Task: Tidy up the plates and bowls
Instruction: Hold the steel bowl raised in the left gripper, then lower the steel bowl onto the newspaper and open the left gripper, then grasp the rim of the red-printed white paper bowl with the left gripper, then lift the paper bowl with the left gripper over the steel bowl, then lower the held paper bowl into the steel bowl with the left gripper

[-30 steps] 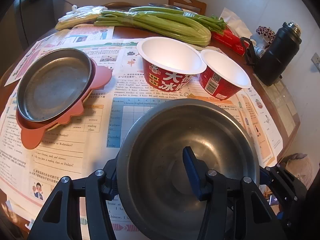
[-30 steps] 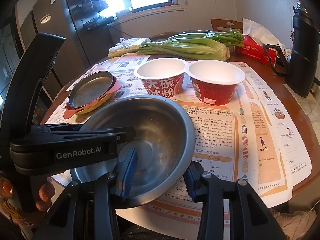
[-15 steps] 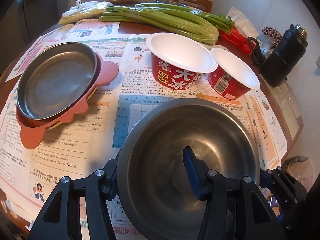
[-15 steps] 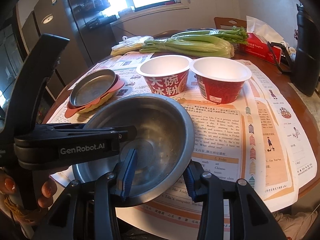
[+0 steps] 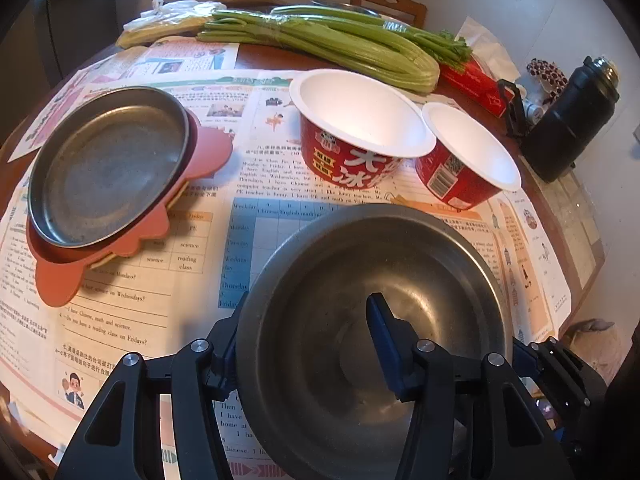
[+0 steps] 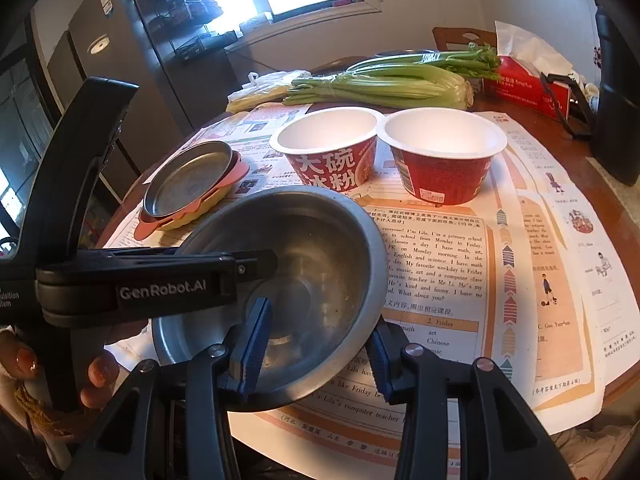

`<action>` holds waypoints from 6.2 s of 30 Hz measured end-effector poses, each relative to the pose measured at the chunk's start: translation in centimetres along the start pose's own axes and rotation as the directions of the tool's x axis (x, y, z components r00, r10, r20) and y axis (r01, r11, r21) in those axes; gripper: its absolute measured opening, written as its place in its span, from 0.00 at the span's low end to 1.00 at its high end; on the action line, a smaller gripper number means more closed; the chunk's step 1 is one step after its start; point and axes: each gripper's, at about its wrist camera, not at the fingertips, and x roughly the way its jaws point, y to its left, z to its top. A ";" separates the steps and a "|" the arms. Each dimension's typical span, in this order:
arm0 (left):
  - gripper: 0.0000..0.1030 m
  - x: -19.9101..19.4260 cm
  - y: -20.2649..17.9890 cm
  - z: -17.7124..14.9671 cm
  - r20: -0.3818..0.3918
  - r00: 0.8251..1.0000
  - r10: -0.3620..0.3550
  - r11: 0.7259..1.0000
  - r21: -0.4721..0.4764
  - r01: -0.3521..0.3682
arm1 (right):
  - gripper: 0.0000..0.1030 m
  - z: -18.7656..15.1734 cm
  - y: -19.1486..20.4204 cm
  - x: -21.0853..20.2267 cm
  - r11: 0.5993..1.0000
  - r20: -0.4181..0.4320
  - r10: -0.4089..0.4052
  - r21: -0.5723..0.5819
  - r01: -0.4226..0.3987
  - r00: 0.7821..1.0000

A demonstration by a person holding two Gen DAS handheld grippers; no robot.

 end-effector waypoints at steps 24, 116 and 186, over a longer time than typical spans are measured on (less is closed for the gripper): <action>0.55 -7.3 2.7 -0.2 0.167 0.986 0.011 0.999 -0.046 -0.003 | 0.45 1.2 -1.0 -3.9 0.998 0.124 0.038 0.053 -0.045 0.992; 0.30 -5.2 -0.9 7.6 0.113 0.978 -0.174 0.984 0.066 0.167 | 0.45 8.7 0.8 -2.0 0.990 0.132 0.051 0.123 -0.068 0.990; 0.32 -4.8 -1.1 0.3 0.005 0.994 -0.106 0.992 0.063 0.106 | 0.45 2.2 1.6 -3.6 0.994 0.030 0.097 0.052 -0.099 0.995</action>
